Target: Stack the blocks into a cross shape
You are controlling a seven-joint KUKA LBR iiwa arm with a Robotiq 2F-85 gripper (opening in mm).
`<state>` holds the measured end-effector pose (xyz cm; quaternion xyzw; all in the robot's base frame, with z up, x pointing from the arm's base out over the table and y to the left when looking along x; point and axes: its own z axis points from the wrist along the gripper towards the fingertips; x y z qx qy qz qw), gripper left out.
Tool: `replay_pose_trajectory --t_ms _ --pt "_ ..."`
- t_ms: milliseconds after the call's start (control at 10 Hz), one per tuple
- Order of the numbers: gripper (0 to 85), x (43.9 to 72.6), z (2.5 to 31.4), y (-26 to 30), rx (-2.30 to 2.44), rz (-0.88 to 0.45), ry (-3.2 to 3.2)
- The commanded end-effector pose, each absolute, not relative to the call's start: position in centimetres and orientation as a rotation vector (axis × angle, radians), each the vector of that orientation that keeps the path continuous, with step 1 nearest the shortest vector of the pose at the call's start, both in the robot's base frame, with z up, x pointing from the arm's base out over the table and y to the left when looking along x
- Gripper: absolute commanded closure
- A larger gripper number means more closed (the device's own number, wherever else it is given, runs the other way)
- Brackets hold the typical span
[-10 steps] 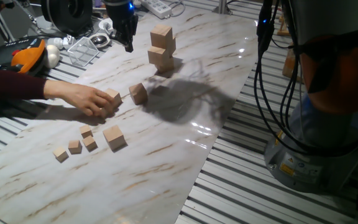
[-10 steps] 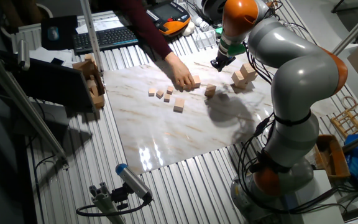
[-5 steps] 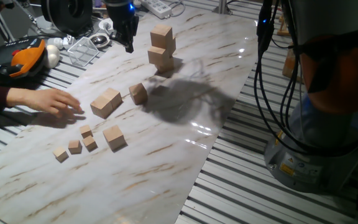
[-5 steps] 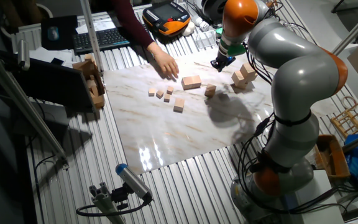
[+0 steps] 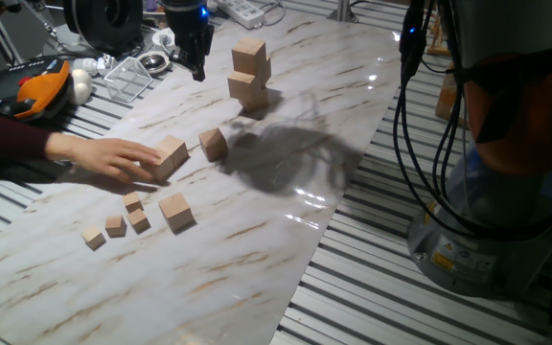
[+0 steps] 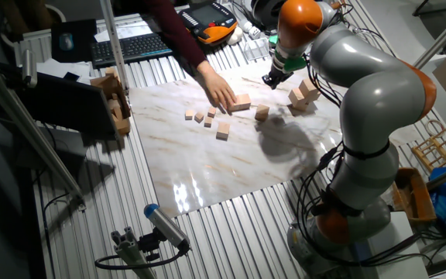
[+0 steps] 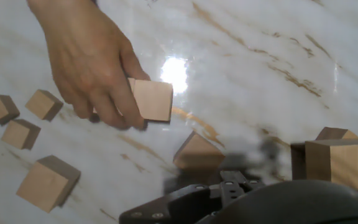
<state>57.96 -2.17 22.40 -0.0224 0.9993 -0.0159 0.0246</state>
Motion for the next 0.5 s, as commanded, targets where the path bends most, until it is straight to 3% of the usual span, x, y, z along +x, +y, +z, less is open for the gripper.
replay_pose_trajectory --t_ms 0,400 --pt "85.0 57.85 22.68 -2.20 -0.075 -0.047 3.098" --pt "85.0 58.02 22.65 -1.51 -0.083 -0.075 3.079"
